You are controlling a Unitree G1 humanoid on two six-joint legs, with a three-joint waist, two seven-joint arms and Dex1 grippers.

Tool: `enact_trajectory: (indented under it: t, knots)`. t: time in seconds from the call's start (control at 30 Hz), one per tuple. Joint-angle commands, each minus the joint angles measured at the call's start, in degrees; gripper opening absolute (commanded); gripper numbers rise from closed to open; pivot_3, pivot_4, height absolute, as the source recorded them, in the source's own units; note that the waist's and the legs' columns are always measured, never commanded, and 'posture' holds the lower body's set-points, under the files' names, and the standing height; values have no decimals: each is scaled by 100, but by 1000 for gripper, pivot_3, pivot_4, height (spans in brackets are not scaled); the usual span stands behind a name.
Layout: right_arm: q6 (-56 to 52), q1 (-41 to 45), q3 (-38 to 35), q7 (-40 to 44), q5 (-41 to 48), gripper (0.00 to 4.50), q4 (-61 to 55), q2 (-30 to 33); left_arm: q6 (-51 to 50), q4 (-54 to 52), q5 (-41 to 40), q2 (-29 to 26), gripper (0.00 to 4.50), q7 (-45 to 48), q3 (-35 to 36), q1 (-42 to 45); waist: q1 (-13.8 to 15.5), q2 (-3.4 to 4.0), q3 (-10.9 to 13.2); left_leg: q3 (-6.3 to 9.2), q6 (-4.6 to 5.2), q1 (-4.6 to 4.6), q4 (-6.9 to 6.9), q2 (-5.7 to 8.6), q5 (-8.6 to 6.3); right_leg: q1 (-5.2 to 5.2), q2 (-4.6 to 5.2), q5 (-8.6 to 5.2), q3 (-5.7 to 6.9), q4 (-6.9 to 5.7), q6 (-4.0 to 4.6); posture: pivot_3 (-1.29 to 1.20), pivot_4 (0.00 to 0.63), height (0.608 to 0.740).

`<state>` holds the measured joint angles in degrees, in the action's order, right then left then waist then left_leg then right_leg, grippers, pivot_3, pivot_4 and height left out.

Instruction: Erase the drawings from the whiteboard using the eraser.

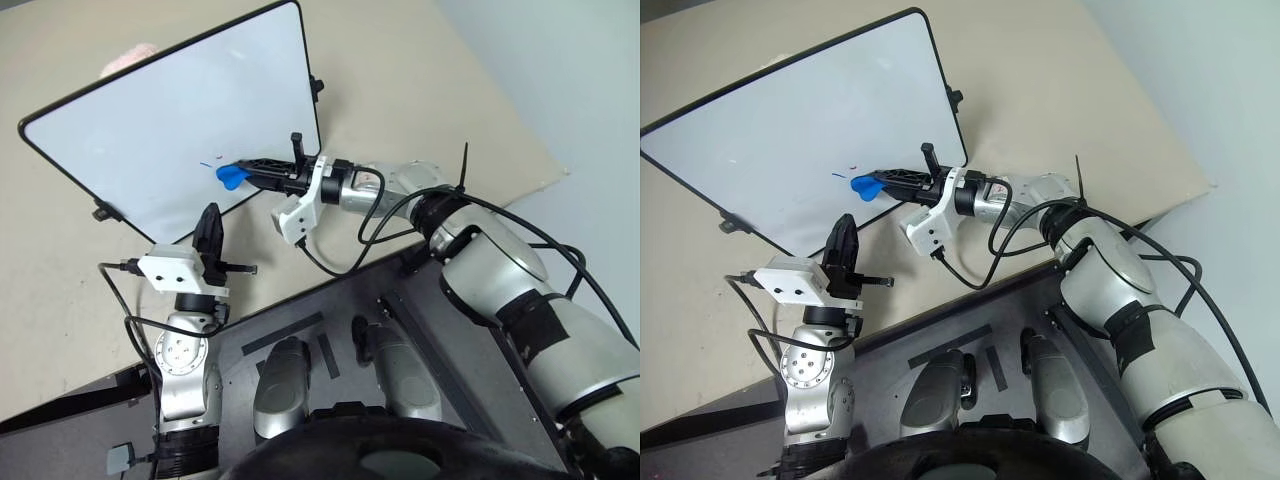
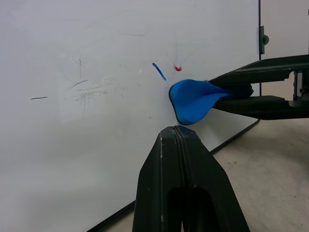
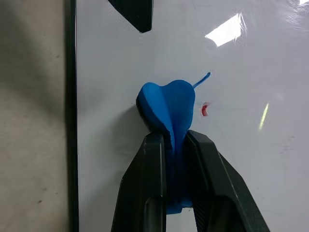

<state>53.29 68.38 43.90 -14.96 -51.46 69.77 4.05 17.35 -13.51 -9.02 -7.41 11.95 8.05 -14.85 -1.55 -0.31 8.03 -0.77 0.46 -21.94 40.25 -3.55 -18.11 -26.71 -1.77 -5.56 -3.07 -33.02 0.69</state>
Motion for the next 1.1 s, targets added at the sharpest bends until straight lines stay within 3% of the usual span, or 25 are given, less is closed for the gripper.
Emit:
enact_trajectory:
  t: [0.03,0.37,0.73,1.1]
  knots:
    - [-23,274,-181,-205,123,410,-193,52,116,-155,8,-6,0,-28,45,-30,0,0,0,0,0,0,0,0,0,0,0,0,0,0,0,0,150,740]
    - [-131,675,-356,-591,133,410,-262,129,110,-143,-3,-21,0,-7,35,-9,-5,0,0,0,0,0,-1,-1,0,-2,0,-2,1,-1,3,0,150,740]
    - [139,109,-62,242,75,410,-134,-120,113,-145,13,-2,0,-28,17,-9,0,0,0,0,0,0,0,-1,0,-1,0,0,1,0,0,0,150,740]
    - [-22,547,-318,-316,168,410,-327,35,120,-139,7,-6,0,-24,24,-19,0,0,0,0,-2,0,0,-1,-1,-1,0,-1,1,0,2,0,150,740]
